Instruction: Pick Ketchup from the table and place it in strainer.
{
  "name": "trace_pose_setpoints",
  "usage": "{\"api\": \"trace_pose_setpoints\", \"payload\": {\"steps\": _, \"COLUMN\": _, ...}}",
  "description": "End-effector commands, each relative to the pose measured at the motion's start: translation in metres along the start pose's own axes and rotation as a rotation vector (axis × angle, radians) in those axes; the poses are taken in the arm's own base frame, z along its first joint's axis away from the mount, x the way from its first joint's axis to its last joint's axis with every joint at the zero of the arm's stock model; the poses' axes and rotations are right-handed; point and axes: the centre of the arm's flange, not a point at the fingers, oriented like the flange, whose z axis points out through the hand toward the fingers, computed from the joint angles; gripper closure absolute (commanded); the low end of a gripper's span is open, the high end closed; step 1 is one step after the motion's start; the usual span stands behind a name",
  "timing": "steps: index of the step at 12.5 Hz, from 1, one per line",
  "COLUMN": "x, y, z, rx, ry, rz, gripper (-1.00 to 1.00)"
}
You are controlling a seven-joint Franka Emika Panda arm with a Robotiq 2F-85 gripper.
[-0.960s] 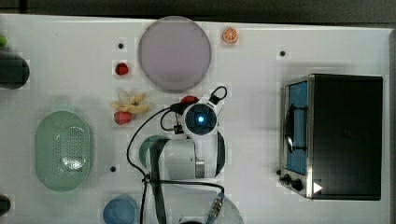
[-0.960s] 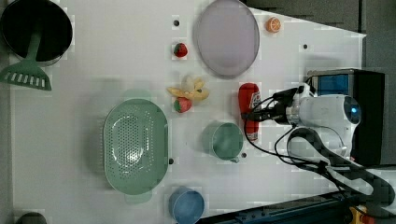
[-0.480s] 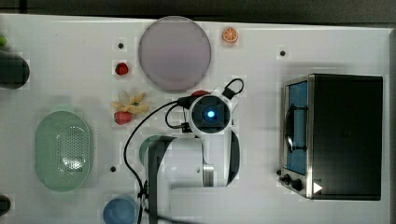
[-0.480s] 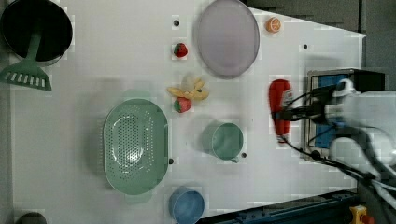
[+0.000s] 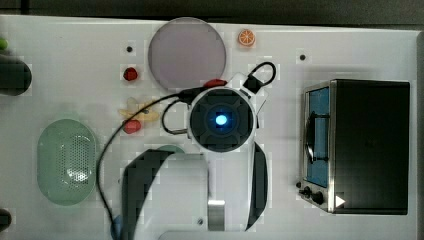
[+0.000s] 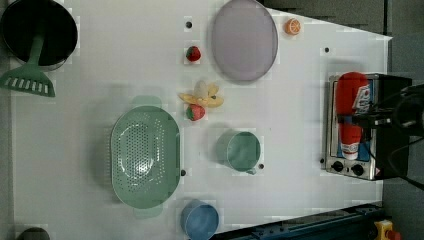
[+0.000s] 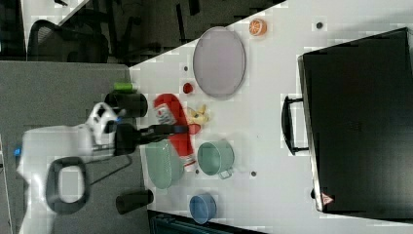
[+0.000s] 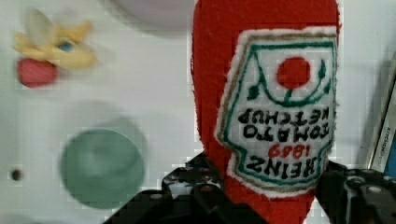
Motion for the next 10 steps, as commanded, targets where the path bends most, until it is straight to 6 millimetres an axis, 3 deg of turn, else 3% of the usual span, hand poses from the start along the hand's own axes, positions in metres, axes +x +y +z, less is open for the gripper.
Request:
{"api": "trace_pose_setpoints", "payload": {"steps": 1, "x": 0.004, "y": -0.056, "z": -0.001, "rx": 0.016, "ry": -0.046, "rz": 0.015, "gripper": -0.18}}
{"api": "trace_pose_setpoints", "payload": {"steps": 5, "x": 0.008, "y": -0.148, "z": -0.004, "rx": 0.045, "ry": -0.047, "rz": 0.146, "gripper": -0.18}}
{"api": "trace_pose_setpoints", "payload": {"steps": 10, "x": 0.009, "y": -0.261, "z": 0.023, "rx": 0.076, "ry": -0.034, "rz": 0.198, "gripper": -0.18}}
